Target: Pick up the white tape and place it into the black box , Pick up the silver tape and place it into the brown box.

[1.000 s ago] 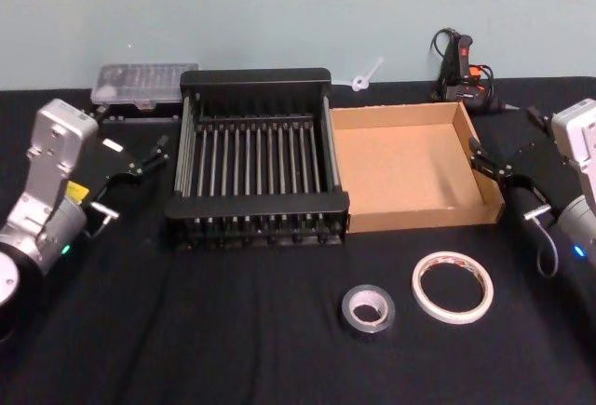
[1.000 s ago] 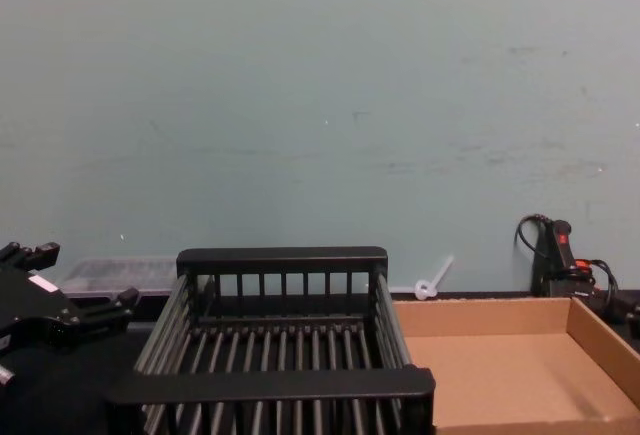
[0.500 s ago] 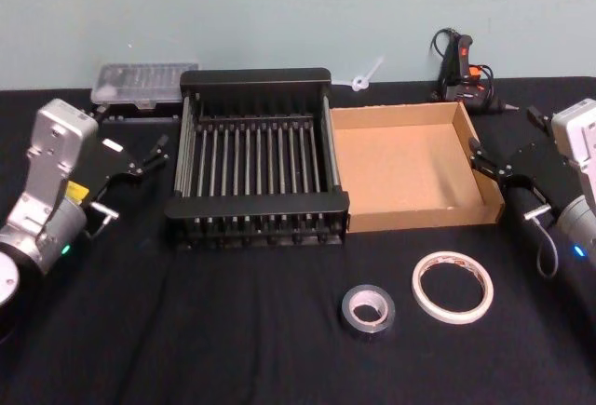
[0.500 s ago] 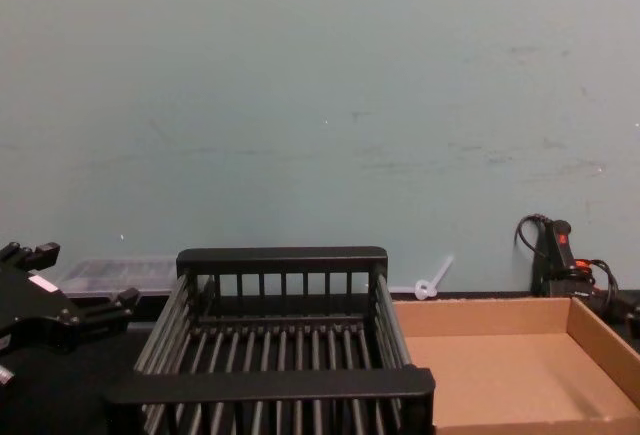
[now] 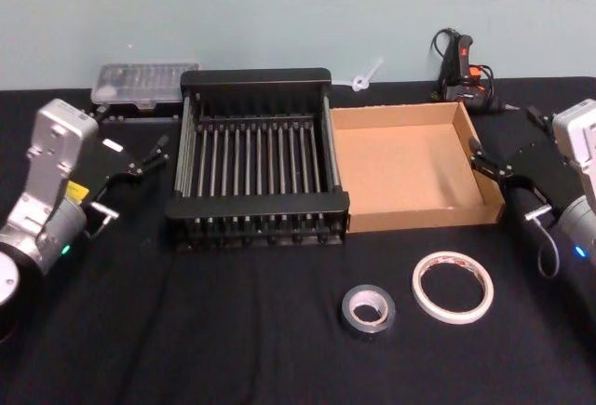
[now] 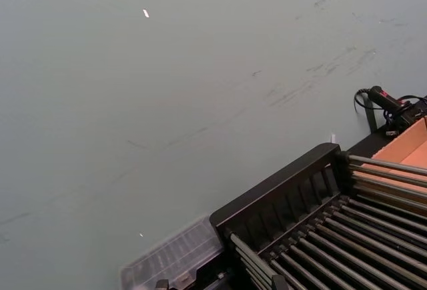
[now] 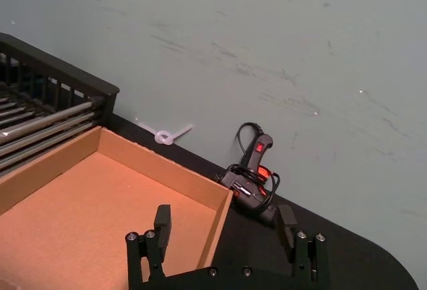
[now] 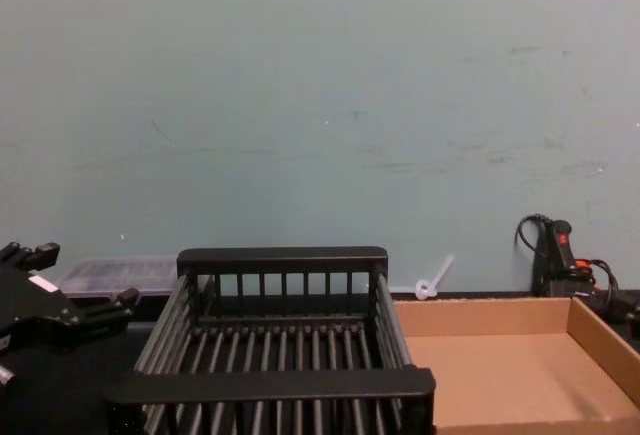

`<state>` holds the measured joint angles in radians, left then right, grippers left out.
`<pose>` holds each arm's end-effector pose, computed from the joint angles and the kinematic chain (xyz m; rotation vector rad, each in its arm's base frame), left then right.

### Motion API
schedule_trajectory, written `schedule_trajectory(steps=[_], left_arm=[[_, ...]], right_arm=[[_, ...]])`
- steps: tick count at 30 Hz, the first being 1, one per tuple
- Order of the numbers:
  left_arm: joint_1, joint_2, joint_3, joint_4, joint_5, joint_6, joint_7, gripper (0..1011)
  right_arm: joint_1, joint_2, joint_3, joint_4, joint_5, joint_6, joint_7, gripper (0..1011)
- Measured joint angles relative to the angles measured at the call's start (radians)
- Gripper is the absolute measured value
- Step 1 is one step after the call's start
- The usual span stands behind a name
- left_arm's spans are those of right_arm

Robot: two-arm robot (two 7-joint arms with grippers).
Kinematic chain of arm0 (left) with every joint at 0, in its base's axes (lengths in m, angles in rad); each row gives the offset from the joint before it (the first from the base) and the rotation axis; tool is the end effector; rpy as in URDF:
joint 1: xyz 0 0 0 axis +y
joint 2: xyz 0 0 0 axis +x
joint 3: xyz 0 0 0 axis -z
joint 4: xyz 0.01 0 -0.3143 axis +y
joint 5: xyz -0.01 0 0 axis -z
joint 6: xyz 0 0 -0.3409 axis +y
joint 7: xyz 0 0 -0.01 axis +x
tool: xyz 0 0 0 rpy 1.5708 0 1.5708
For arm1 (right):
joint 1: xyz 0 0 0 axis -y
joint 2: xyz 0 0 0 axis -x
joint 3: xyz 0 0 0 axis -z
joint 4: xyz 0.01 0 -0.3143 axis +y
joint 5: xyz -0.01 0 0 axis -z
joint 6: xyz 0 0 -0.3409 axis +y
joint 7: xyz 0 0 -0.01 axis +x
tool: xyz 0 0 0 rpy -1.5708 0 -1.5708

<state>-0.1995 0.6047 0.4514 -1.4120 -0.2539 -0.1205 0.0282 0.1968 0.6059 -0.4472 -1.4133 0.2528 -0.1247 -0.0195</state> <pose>0.3924 0.0880 -0.3280 0.3045 -0.2850 1.2479 0.3920 -0.0893 -0.3277 -0.3027 -0.2871 -1.2412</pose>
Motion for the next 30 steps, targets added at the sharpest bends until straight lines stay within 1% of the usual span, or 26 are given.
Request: schedule_trajectory(steps=[6,14,17,19,24,29,30], left_arm=[[0.0,0.0,0.0,0.0,0.0,0.0,0.0,1001],[0.0,0.0,0.0,0.0,0.0,0.0,0.0,1001],[0.0,0.0,0.0,0.0,0.0,0.0,0.0,1001],[0.0,0.0,0.0,0.0,0.0,0.0,0.0,1001],[0.0,0.0,0.0,0.0,0.0,0.0,0.0,1001],[0.0,0.0,0.0,0.0,0.0,0.0,0.0,1001],[0.0,0.0,0.0,0.0,0.0,0.0,0.0,1001]], right_arm=[[-0.016,0.006,0.018,-0.021,-0.004,-0.01,0.025,1002],[-0.051,0.023,0.045,-0.072,0.009,0.004,0.06,1002],[-0.067,0.031,0.057,-0.096,0.02,0.018,0.075,1002],[-0.085,0.04,0.072,-0.122,0.034,0.037,0.089,1002],[-0.106,0.047,0.094,-0.152,0.055,0.059,0.1,1002],[-0.139,0.053,0.123,-0.195,0.091,0.102,0.117,1002],[-0.148,0.057,0.131,-0.209,0.102,0.119,0.125,1002]])
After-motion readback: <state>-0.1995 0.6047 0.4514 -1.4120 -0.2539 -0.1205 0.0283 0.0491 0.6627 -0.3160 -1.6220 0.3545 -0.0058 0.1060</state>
